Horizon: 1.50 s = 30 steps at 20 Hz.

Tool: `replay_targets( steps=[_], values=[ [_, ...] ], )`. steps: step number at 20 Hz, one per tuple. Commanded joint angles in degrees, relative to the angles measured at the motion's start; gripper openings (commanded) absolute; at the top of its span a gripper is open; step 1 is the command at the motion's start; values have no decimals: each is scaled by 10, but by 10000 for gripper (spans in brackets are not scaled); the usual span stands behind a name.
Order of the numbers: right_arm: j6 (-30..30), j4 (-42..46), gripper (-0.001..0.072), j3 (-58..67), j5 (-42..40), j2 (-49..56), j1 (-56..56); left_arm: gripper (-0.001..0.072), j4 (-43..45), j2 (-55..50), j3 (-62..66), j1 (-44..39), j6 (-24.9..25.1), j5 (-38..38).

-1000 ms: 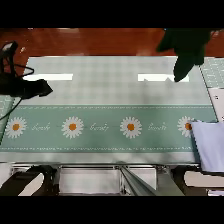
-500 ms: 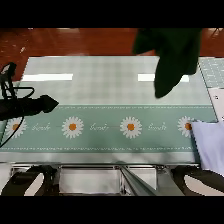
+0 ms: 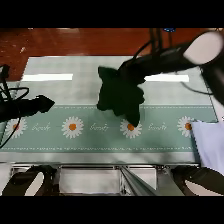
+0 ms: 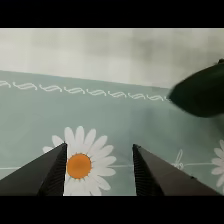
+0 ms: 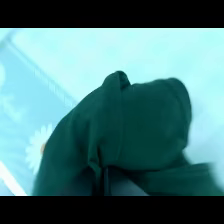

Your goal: Fold the shirts.

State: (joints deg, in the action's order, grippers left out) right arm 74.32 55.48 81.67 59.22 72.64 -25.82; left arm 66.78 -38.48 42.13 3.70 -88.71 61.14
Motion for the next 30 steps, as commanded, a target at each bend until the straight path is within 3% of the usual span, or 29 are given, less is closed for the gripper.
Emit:
replay_targets(
  steps=[1, 4, 6, 9, 12, 14, 16, 21, 28, 30],
  values=[
    [17, -32, 27, -124, -76, 25, -23, 506, -33, -1, -33, -16, 2, -1],
    [37, -14, 34, -142, -82, 72, -15, 506, -43, -5, -71, -38, 2, -9],
    [56, -13, 422, -141, -85, 93, 2, 505, -60, -8, -92, -56, 2, -23],
    [62, -32, 411, -106, -32, 74, 99, 506, -63, -21, -98, -78, 28, -61],
    [59, -30, 407, -80, 17, -5, 260, 506, -64, -43, -98, -77, 20, -103],
    [61, 9, 406, -108, 45, -68, 353, 505, -76, -85, -98, -78, 4, -113],
    [60, 12, 406, -189, 47, -134, 412, 505, -135, -158, -97, -78, 27, -117],
    [56, -7, 406, -412, 40, -256, 435, 506, -386, -320, -90, -87, 187, -120],
    [46, -56, 405, -505, 27, -285, 435, 504, -407, -462, 10, -195, 193, -143],
    [44, -55, 405, -505, 34, -285, 435, 499, -407, -486, 41, -206, 160, -142]
  ],
)
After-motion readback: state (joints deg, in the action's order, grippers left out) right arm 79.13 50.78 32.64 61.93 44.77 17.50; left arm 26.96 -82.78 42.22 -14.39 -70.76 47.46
